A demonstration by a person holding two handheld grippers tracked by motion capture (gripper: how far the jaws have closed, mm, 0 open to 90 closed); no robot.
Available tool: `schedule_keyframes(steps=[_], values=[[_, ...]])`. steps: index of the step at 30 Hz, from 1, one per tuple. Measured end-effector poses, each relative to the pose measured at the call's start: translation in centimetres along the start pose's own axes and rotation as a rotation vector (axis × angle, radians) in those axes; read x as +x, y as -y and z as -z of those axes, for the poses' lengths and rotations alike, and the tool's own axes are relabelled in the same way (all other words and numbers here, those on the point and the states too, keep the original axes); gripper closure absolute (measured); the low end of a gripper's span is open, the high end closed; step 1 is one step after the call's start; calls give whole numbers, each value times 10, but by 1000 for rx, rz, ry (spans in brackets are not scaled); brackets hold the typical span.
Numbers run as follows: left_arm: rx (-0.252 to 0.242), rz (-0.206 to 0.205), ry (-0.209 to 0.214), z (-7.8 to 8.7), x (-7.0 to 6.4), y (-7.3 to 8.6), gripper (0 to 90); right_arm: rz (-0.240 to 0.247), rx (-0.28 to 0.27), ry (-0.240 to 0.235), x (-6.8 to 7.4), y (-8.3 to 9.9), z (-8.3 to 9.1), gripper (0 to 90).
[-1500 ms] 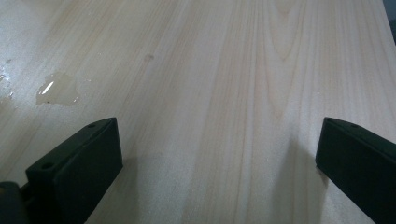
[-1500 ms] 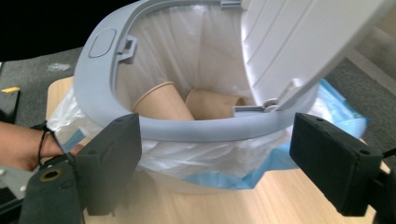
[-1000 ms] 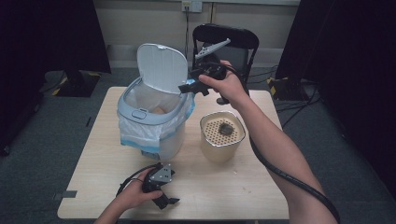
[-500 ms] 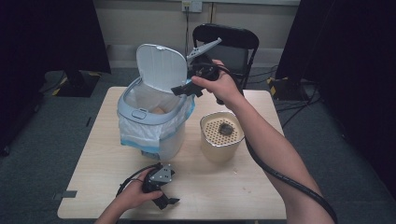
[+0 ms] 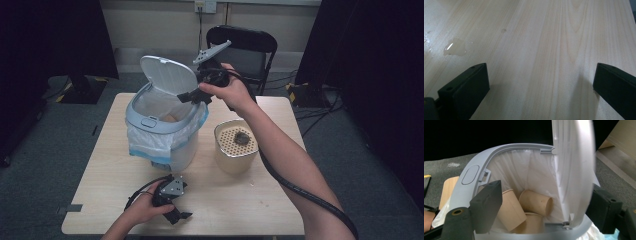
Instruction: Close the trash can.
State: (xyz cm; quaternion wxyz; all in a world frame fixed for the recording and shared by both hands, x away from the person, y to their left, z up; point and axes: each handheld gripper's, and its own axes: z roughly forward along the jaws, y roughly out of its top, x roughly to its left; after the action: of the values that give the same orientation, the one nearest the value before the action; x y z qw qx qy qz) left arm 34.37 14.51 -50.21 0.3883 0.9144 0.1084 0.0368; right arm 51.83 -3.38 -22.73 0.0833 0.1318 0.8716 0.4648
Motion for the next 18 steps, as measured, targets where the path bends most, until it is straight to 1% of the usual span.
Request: schedule_keyframes(steps=[4, 7, 10, 15, 18], values=[[0, 0, 0, 0, 0, 0, 0, 14, 3, -4, 4, -2, -2, 193], [0, 0, 0, 0, 0, 0, 0, 14, 2, -8, 6, -3, -3, 181], [1, 0, 0, 0, 0, 0, 0, 27, 6, -22, 11, -5, -6, 165], [1, 0, 0, 0, 0, 0, 0, 31, 4, -33, 14, -6, -9, 162], [0, 0, 0, 0, 0, 0, 0, 25, 6, -57, 16, -6, -12, 155]])
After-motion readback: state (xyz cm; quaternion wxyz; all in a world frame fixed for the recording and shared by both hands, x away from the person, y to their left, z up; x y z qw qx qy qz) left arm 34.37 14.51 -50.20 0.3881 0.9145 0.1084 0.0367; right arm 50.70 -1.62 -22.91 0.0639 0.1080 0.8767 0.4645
